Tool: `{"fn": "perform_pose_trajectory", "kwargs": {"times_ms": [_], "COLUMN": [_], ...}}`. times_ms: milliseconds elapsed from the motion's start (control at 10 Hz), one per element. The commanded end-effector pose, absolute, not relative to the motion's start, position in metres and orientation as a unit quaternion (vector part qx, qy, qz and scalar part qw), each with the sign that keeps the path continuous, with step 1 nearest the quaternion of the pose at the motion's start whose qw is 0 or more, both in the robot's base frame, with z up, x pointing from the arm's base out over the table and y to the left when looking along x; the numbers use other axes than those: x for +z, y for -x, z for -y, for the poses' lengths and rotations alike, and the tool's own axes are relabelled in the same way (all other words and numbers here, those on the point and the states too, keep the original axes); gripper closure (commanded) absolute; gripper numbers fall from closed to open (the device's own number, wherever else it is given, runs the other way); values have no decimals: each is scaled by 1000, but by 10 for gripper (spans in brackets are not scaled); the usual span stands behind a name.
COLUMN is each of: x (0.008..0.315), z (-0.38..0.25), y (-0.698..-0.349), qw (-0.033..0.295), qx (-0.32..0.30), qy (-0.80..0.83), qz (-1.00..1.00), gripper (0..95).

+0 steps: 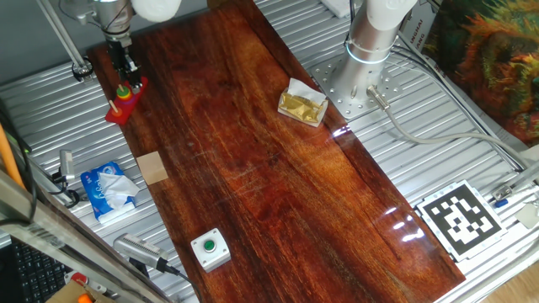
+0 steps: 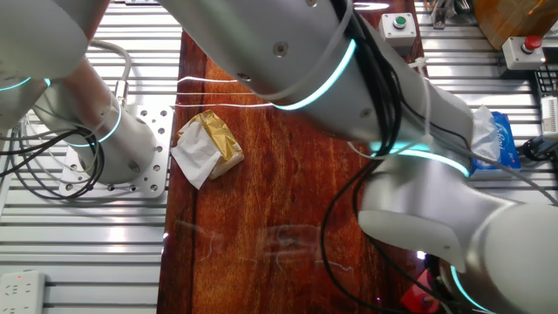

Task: Take out one Hanoi block and throw it aside

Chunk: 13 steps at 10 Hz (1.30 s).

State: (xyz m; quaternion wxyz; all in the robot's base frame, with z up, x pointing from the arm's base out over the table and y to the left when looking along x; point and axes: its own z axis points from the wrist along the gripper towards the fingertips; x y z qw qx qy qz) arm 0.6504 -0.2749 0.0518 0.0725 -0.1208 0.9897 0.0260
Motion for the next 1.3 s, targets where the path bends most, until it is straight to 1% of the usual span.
{"fn": "perform_pose_trajectory", "kwargs": {"times_ms": [100, 500, 600, 1300], "x": [46, 46, 46, 47], "z": [274, 270, 270, 269], "y": [-661, -670, -670, -671], "qw": [72, 70, 68, 67], "qx": [23, 25, 23, 23], "qy": [125, 132, 132, 131], "qz": [-989, -988, -989, -989], "gripper": [380, 380, 570, 570]}}
